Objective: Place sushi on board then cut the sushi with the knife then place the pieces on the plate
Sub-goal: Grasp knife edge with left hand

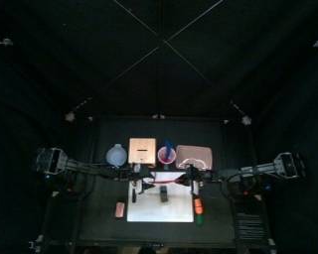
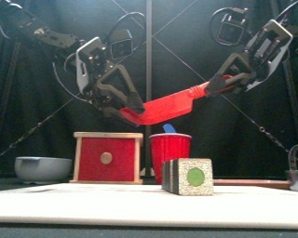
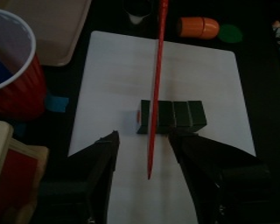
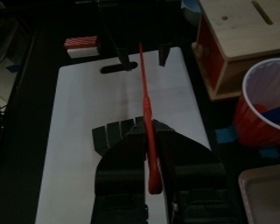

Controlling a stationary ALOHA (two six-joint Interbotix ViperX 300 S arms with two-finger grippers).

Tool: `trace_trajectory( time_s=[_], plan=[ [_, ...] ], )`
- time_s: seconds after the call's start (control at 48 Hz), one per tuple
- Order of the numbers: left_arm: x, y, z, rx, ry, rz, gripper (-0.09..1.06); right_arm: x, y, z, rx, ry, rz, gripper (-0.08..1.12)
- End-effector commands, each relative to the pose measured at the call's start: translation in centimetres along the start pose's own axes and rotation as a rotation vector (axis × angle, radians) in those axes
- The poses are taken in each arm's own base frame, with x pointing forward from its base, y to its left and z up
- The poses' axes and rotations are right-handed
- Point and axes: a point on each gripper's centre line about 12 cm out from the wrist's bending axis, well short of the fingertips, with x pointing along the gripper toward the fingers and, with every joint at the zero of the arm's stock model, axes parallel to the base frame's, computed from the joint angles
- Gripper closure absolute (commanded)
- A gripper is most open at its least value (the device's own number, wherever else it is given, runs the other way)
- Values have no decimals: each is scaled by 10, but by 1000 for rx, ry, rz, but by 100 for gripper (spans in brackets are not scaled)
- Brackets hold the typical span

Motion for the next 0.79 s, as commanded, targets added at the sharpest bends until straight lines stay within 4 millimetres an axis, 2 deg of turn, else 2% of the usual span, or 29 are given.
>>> trace_trajectory(
  time_s=[0.021, 0.417, 0.792],
  plan=[
    [-1, -3, 12, 6, -34, -8, 17, -1, 3, 13, 2, -42, 7, 71],
    [-1, -3, 12, 14, -28, -8, 32, 1, 3, 10, 2, -29, 8, 71],
    [4, -9, 6, 19, -3, -20, 55, 9, 5, 1, 22, 12, 8, 71]
  ],
)
